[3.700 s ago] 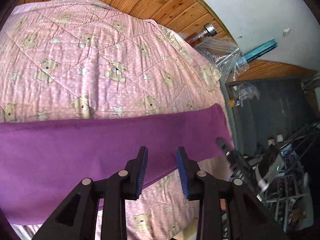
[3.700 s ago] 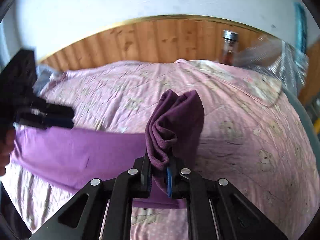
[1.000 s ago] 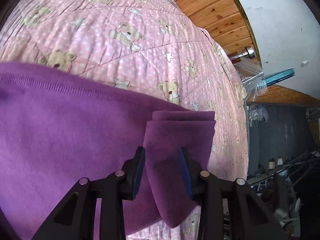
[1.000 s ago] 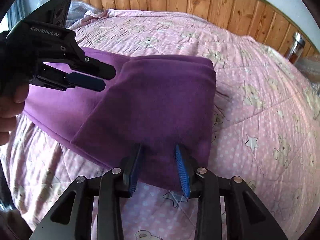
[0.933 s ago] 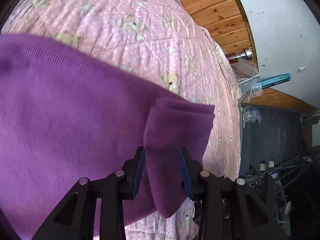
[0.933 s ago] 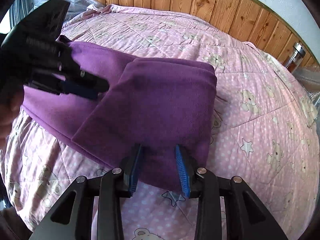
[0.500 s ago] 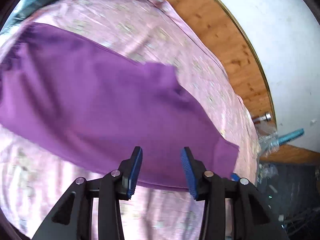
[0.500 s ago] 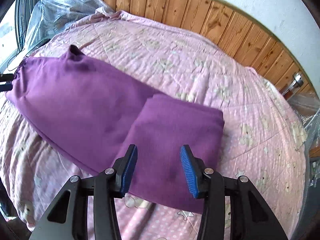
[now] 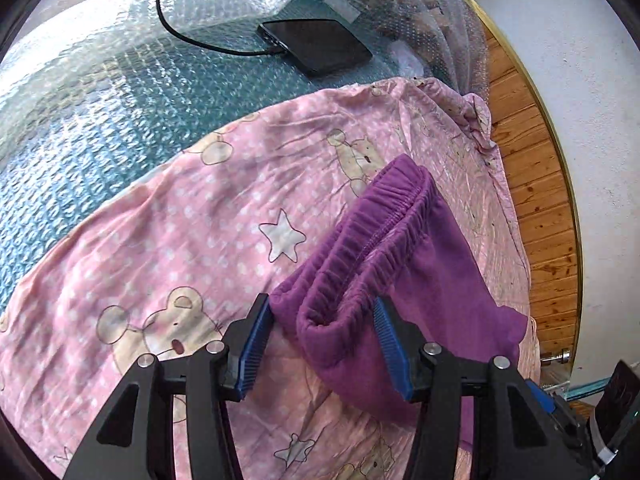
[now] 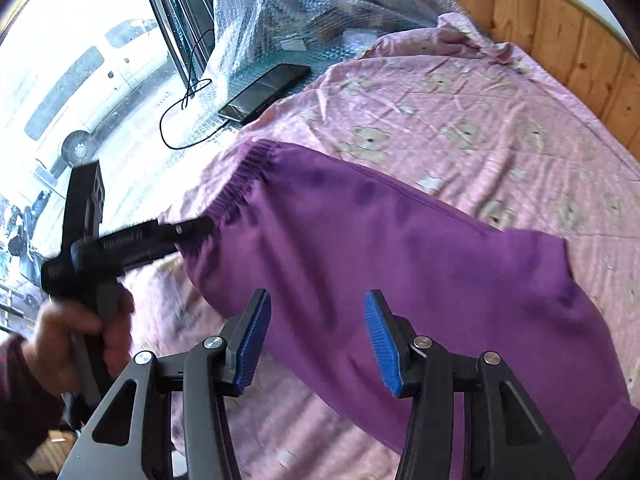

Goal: Fold clothes

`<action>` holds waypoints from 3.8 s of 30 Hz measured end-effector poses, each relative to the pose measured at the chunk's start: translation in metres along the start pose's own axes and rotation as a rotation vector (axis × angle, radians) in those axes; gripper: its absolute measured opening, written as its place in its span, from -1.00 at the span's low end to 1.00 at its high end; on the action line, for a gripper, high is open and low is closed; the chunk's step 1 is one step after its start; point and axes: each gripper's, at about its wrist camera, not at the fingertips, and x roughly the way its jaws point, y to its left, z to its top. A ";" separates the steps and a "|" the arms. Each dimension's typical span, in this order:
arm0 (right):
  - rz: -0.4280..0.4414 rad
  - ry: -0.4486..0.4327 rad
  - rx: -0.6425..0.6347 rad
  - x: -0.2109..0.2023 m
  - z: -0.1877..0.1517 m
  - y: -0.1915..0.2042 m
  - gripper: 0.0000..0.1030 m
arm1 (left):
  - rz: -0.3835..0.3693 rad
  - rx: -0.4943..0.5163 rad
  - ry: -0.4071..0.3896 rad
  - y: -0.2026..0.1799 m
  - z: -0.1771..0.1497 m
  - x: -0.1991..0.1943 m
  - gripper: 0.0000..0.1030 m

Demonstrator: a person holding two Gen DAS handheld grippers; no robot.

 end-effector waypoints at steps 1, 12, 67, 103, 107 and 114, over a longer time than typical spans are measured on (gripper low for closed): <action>0.012 0.010 0.008 0.010 0.015 0.005 -0.01 | -0.020 0.005 -0.014 -0.003 -0.001 0.000 0.29; -0.134 0.170 0.140 0.098 0.052 -0.037 -0.09 | -0.023 0.283 -0.094 -0.066 -0.012 -0.005 -0.57; -0.118 -0.193 0.820 -0.096 -0.204 -0.220 -0.49 | -0.106 0.844 0.366 -0.243 -0.049 0.121 -0.42; -0.205 0.074 0.091 -0.002 0.032 -0.182 -0.74 | -0.213 0.512 0.664 -0.126 -0.101 0.052 -0.70; -0.169 0.007 0.072 -0.038 0.028 -0.166 -0.74 | -0.285 0.525 0.457 -0.152 -0.039 0.019 -0.64; -0.130 -0.062 0.159 -0.062 0.029 -0.171 -0.74 | -0.421 0.581 0.468 -0.205 -0.006 0.081 0.03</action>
